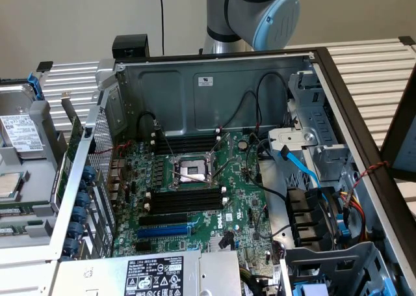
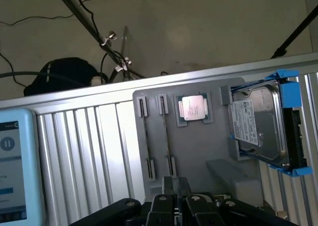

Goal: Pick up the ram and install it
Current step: 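Reach for the ram, then pick up the ram and move it above insertion slot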

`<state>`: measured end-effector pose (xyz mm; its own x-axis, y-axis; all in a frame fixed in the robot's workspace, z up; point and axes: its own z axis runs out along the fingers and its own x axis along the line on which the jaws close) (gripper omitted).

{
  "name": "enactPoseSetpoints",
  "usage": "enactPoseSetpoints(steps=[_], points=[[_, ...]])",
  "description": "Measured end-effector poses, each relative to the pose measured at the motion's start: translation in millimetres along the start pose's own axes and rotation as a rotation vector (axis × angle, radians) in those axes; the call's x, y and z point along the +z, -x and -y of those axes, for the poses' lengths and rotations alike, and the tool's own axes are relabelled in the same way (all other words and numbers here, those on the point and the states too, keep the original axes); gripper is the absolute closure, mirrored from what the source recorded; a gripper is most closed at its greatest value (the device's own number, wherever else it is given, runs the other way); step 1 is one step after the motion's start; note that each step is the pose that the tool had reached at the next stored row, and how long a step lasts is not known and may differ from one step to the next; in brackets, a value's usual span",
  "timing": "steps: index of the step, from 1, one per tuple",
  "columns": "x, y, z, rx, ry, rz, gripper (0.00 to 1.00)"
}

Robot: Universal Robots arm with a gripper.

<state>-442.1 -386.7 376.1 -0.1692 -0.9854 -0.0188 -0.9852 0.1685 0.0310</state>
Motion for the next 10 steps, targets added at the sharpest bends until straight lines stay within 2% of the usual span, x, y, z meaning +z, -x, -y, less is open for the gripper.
enactPoseSetpoints(steps=[1, 2, 10], points=[[0.0, 0.0, 0.0, 0.0, 0.0, 0.0, 0.8], [0.0, 0.0, 0.0, 0.0, 0.0, 0.0, 0.73], [0.0, 0.0, 0.0, 0.0, 0.0, 0.0, 0.73]])
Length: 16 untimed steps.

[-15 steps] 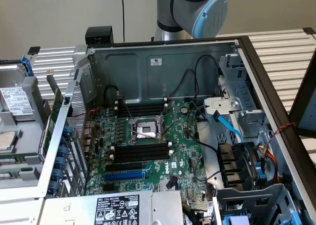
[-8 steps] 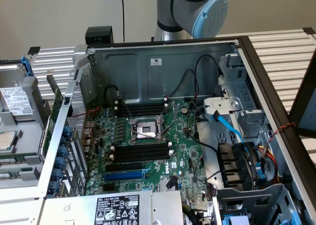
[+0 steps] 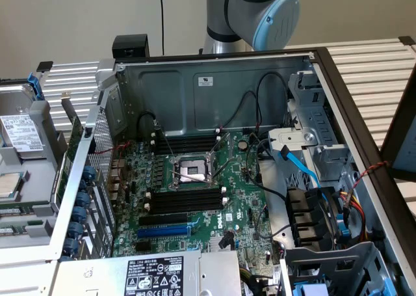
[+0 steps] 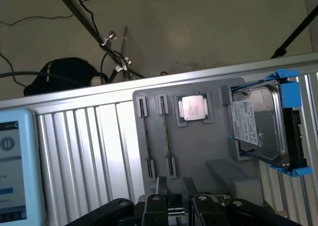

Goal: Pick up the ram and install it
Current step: 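Pick up the ram and move it above insertion slot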

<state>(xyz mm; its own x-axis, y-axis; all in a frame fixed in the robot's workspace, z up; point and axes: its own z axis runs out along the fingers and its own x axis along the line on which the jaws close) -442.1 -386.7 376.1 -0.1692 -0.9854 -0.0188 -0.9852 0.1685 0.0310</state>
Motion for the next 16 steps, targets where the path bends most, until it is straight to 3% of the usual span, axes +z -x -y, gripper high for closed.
enactPoseSetpoints(steps=[8, 16], points=[[1.5, 0.0, 0.1, 0.0, 0.0001, -0.0001, 0.73], [13.3, -0.3, 0.4, 0.0, 0.0001, 0.0, 0.73]])
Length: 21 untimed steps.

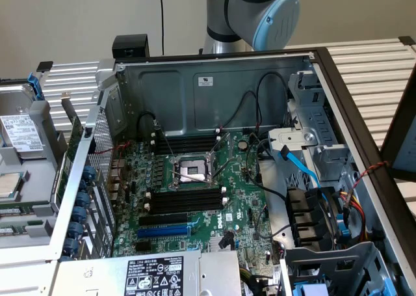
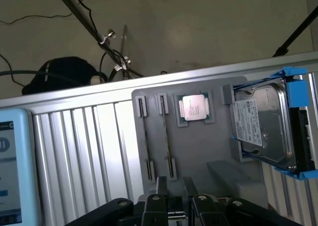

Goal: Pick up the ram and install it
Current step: 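Pick up the ram and move it above insertion slot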

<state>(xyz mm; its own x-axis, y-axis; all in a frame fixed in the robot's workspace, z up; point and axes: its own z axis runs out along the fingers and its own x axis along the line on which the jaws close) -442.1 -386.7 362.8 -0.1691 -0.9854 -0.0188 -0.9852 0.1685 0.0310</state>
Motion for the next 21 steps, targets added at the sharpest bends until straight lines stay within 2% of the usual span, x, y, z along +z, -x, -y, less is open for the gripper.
enactPoseSetpoints(steps=[21], points=[[38.1, -0.7, 1.2, 0.0, -0.0001, 0.0, 0.73]])
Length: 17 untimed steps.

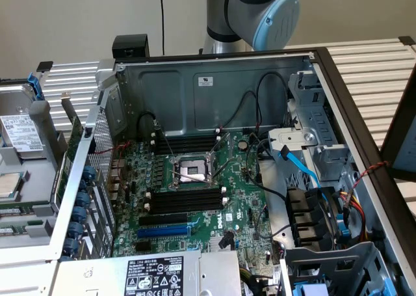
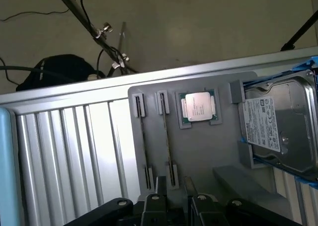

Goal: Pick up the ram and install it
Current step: 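Pick up the ram and move it above insertion slot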

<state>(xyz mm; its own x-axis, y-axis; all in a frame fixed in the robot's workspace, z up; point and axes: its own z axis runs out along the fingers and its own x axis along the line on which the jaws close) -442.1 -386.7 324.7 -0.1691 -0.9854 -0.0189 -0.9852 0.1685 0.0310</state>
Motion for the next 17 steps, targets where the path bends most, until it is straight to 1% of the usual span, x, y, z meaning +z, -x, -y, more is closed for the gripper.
enactPoseSetpoints(steps=[17], points=[[30.2, -0.6, 0.9, 0.0, 0.0, 0.0, 0.73]])
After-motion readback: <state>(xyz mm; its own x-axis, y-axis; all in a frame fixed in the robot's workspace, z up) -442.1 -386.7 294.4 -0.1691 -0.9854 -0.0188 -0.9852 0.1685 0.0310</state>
